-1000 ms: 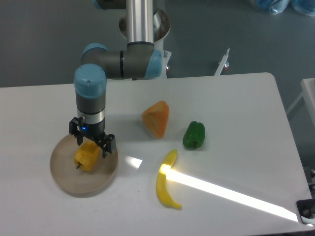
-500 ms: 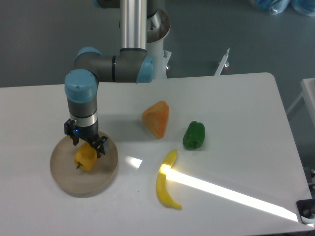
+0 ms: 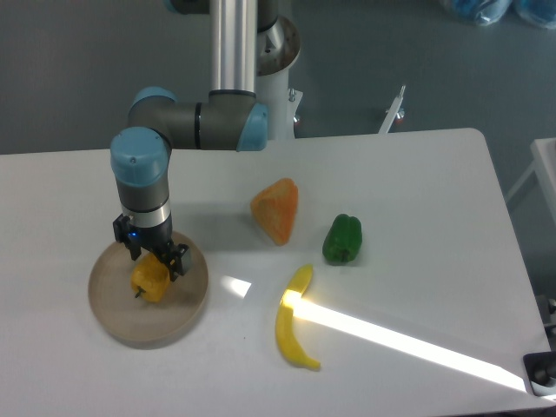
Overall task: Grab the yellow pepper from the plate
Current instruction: 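Lower the gripper onto the yellow pepper and close on it, then lift the yellow pepper off the plate and carry it beside the green pepper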
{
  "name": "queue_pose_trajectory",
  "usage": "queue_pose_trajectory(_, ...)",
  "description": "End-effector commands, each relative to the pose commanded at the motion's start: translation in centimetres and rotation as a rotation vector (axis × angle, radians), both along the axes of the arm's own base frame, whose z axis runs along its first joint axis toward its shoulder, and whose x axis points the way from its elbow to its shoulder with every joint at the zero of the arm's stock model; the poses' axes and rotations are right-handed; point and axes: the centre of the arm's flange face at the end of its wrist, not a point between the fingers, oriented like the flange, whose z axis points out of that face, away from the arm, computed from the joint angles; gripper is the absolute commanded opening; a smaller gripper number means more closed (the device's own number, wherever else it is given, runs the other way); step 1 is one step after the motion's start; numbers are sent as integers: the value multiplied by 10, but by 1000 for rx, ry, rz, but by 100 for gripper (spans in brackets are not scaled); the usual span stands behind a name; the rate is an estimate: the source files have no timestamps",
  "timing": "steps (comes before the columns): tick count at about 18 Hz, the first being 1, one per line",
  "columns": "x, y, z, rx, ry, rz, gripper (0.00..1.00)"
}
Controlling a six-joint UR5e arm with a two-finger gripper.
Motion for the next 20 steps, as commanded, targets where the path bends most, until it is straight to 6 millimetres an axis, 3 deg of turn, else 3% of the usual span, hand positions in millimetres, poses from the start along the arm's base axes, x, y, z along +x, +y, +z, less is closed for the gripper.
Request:
queue_pose_trajectory(2, 0, 1, 0, 0, 0, -2, 48)
queue_pose_trajectory(4, -1, 0, 1, 1, 1, 0, 43)
queue_pose_trajectory(8, -1, 0, 3, 3, 4, -13, 43)
queue_pose_trajectory(11, -2, 1, 15, 22, 9, -13, 43)
queue_pose_trajectory(16, -10, -5, 76, 103, 41, -25, 43)
queue_pose_trajectory(20, -66, -28, 110, 93, 74, -46, 43)
